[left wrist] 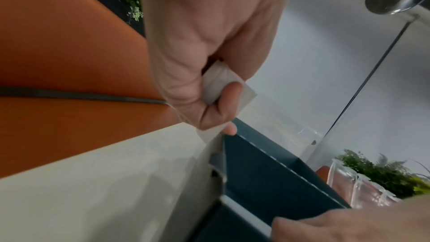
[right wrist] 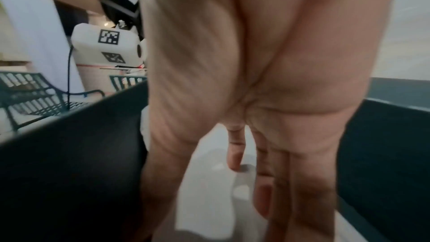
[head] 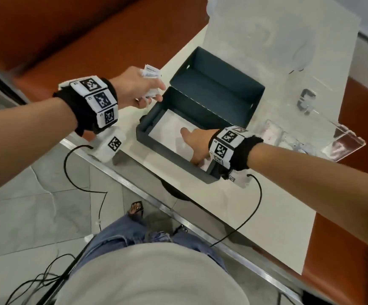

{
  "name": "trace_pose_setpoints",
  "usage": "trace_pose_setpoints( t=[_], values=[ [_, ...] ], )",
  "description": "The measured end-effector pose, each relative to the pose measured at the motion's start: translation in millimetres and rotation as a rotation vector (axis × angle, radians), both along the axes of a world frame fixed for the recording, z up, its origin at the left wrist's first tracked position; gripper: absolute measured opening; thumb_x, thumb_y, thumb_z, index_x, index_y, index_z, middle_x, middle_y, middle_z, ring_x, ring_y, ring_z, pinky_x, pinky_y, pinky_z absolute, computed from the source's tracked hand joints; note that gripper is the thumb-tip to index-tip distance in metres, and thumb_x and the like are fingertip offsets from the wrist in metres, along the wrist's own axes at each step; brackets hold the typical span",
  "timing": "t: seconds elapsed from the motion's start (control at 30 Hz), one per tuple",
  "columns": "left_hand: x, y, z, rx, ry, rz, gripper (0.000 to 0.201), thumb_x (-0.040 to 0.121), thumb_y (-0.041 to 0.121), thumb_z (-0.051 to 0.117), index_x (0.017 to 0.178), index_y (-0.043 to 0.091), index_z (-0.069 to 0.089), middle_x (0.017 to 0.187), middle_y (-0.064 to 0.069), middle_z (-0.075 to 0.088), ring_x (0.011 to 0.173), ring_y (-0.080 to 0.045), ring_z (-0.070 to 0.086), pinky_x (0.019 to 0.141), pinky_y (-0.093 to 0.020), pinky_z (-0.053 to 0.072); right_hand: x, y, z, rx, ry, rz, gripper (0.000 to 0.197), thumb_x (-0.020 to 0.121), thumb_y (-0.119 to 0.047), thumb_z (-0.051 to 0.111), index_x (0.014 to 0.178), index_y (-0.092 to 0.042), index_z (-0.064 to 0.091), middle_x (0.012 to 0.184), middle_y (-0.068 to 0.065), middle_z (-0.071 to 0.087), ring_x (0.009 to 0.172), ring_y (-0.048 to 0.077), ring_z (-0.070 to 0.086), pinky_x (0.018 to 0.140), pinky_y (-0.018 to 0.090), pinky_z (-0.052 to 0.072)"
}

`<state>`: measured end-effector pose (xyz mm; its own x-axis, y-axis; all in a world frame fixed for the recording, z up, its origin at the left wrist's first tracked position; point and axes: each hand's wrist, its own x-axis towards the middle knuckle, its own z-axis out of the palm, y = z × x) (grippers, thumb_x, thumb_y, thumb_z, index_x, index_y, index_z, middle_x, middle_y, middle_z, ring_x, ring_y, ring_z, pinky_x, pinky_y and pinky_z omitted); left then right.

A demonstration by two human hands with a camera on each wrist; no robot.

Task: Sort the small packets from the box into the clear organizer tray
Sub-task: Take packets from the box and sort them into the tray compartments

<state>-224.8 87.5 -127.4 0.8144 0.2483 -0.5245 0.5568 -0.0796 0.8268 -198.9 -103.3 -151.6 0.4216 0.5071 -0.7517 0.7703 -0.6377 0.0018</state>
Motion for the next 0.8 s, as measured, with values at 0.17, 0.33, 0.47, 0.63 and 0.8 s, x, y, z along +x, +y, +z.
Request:
trace_pose_setpoints(
  t=[0.17,0.33,0.47,0.63,0.8],
  values=[
    [-6.7,6.4,-11.2,-0.067,-0.016,0.043,0.02,0.097,0.024,0.057,0.112,0.011,0.063,0.085,-0.007,0.063,0.059,-0.01,0.048,0.048,-0.016,0.041,-5.6,28.9,-4.1,0.137,0.162,-0.001,0.032,0.085,-0.009,0.065,0.111,-0.005,0.046,0.069,0.005,0.055,0.058,0.027,0.06,0.059,0.038,0.056],
    [-5.6,3.8,-19.6,-0.081,-0.048,0.12,0.012,0.098,0.02,0.056,0.099,0.011,0.064,0.078,-0.008,0.061,0.046,-0.007,0.05,0.044,-0.017,0.039,-10.8,47.2,-9.4,0.366,0.251,-0.025,0.054,0.077,0.002,0.057,0.128,-0.018,0.052,0.092,0.006,0.07,0.075,0.019,0.06,0.075,0.028,0.054],
    [-5.5,3.8,-24.7,-0.012,-0.071,0.109,0.002,0.093,0.015,0.061,0.093,0.013,0.062,0.08,-0.009,0.061,0.041,-0.003,0.052,0.041,-0.017,0.038,-11.4,52.3,-13.5,0.341,0.303,-0.028,0.07,0.078,0.0,0.06,0.141,-0.023,0.041,0.099,0.014,0.069,0.091,0.028,0.063,0.077,0.029,0.051],
    [-8.1,9.0,-28.0,0.491,-0.122,-0.288,0.05,0.09,0.054,0.058,0.123,0.015,0.06,0.098,-0.011,0.069,0.069,-0.018,0.06,0.058,-0.025,0.049,-14.2,53.7,-13.4,0.336,0.204,0.089,0.055,0.078,-0.001,0.061,0.131,-0.012,0.052,0.097,0.011,0.063,0.086,0.024,0.055,0.073,0.027,0.044],
    [-6.5,7.9,-30.1,0.712,-0.179,-0.467,0.053,0.091,0.044,0.062,0.123,0.002,0.058,0.108,-0.019,0.066,0.084,-0.029,0.057,0.07,-0.027,0.038,-16.1,53.6,-12.8,0.333,0.11,0.233,0.016,0.081,-0.001,0.057,0.095,-0.004,0.063,0.096,0.015,0.062,0.093,0.03,0.057,0.069,0.026,0.035]
  ],
)
